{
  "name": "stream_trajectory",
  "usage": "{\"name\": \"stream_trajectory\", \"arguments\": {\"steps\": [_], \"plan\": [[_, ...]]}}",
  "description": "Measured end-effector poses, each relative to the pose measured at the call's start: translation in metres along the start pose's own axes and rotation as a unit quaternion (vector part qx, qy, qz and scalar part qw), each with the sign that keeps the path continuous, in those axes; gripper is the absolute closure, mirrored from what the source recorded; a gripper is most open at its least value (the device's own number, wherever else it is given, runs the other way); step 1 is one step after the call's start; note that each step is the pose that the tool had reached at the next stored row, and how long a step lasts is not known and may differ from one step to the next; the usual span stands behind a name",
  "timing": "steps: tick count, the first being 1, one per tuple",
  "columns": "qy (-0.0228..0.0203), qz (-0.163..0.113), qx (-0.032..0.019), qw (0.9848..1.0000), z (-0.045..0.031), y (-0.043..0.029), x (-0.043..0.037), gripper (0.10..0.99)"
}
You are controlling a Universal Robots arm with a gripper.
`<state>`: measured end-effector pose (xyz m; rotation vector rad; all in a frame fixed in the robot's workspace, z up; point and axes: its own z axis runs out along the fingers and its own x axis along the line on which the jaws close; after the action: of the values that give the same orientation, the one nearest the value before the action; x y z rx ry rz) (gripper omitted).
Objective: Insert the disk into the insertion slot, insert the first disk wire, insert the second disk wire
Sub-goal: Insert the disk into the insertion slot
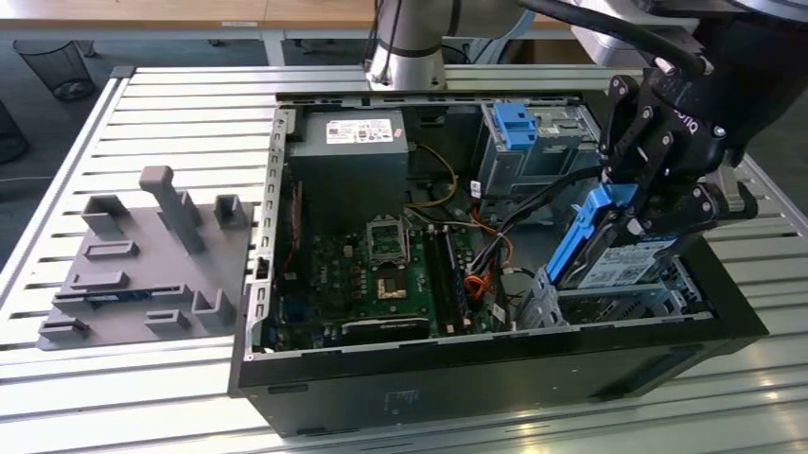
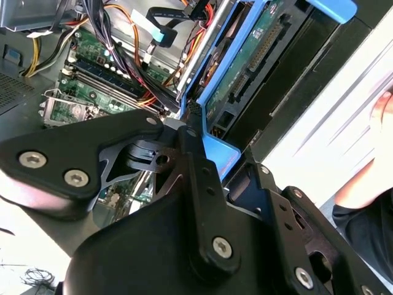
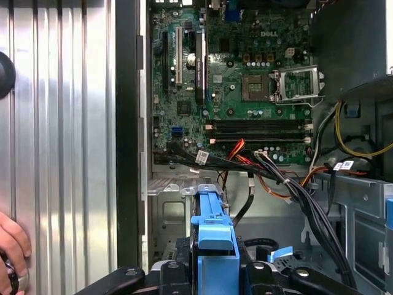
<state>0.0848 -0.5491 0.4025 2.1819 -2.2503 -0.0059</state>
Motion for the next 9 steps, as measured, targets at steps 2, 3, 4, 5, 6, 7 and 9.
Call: {"name": "stream_trajectory", "arguments": {"steps": [2, 3, 4, 5, 6, 7, 9], "plan": [[0.0001, 0.0, 0.0, 1.0, 0.0017, 0.0, 0.0, 0.722], [0.0, 0.0, 0.0, 1.0, 0.0025, 0.0, 0.0, 0.722], [0.0, 0.0, 0.0, 1.0, 0.0034, 0.0, 0.0, 0.722], [0.0, 0.0, 0.0, 1.0, 0.0042, 0.0, 0.0, 0.722], [0.0, 0.0, 0.0, 1.0, 0.005, 0.0, 0.0, 0.722], [0.0, 0.0, 0.0, 1.0, 0.0059, 0.0, 0.0, 0.722], [0.0, 0.0, 0.0, 1.0, 0.0074, -0.0001, 0.0, 0.722]]}}
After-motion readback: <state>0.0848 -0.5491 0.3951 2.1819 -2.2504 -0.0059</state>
